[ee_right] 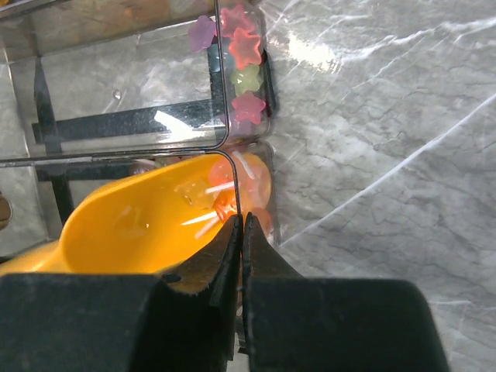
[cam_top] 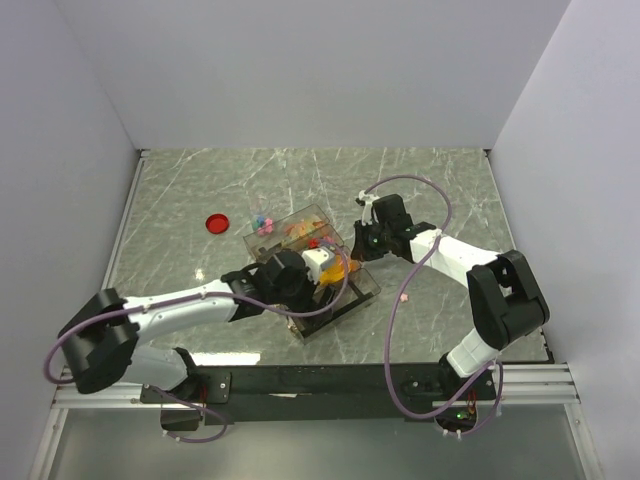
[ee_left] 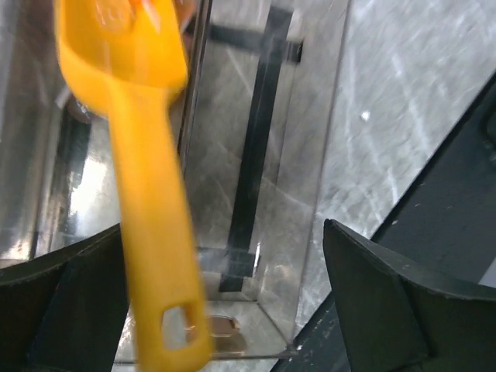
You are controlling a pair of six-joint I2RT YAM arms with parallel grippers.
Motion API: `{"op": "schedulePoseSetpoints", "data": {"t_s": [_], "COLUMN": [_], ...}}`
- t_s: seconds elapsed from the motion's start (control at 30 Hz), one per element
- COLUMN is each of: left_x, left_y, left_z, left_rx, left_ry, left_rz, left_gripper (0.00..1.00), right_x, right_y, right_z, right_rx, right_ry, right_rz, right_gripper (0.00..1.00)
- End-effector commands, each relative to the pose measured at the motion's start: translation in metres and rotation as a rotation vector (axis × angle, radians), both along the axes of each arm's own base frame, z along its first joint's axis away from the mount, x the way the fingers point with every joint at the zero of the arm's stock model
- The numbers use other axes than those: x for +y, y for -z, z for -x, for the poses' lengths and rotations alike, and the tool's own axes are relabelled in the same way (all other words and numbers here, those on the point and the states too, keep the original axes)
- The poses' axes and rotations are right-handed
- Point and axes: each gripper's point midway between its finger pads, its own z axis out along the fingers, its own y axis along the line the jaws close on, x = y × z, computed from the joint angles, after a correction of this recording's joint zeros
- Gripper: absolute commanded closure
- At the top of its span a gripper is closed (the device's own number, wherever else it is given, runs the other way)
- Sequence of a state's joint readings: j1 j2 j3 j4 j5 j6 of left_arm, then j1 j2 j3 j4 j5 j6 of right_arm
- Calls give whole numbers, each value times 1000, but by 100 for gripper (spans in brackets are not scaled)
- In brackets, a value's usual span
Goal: Pack the candies
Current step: Scoop the fake candies from the storage box.
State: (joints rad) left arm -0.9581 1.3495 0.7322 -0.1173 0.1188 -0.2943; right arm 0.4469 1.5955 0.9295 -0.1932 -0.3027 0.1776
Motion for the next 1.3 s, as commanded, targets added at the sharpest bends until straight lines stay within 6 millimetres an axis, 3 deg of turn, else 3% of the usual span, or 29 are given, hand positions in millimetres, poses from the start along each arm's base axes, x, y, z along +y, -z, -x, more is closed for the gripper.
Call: {"op": "schedulePoseSetpoints", "data": {"t_s": [0.0,0.27,0.53,0.73,0.97,1.13,1.23,1.27], "left_x": [-1,15,23,22,22,28,32,35], "left_y": [-21,-32,-3,-5,-21,-21,-20,-19], "left_z": [-5,-12,-25,-27,-24,-23,-29,-29], "left_rx": [-58,-121,-128,-137,-109,-26,14,16], "left_ry": [-25,-87,-100,-82,-98,-117,-156,-159], "left_rz": [63,46,-109,-129,-35,38,66,55], "left_gripper": [1,0,2,11,34,40,37,28], "right_x": [-2,0,1,2,1,1,1,0], "right_y": [26,22,21,23,21,21,21,21], "right_z": [37,33,33,33,33,33,34,33], "right_rx": [172,155,149,149,143,144,144,141], "right_ry": [-17,-21,-27,-28,-27,-26,-26,-24], "right_rz": [38,35,28,22,26,25,26,26], "right_gripper": [100,100,100,100,100,100,100,100]}}
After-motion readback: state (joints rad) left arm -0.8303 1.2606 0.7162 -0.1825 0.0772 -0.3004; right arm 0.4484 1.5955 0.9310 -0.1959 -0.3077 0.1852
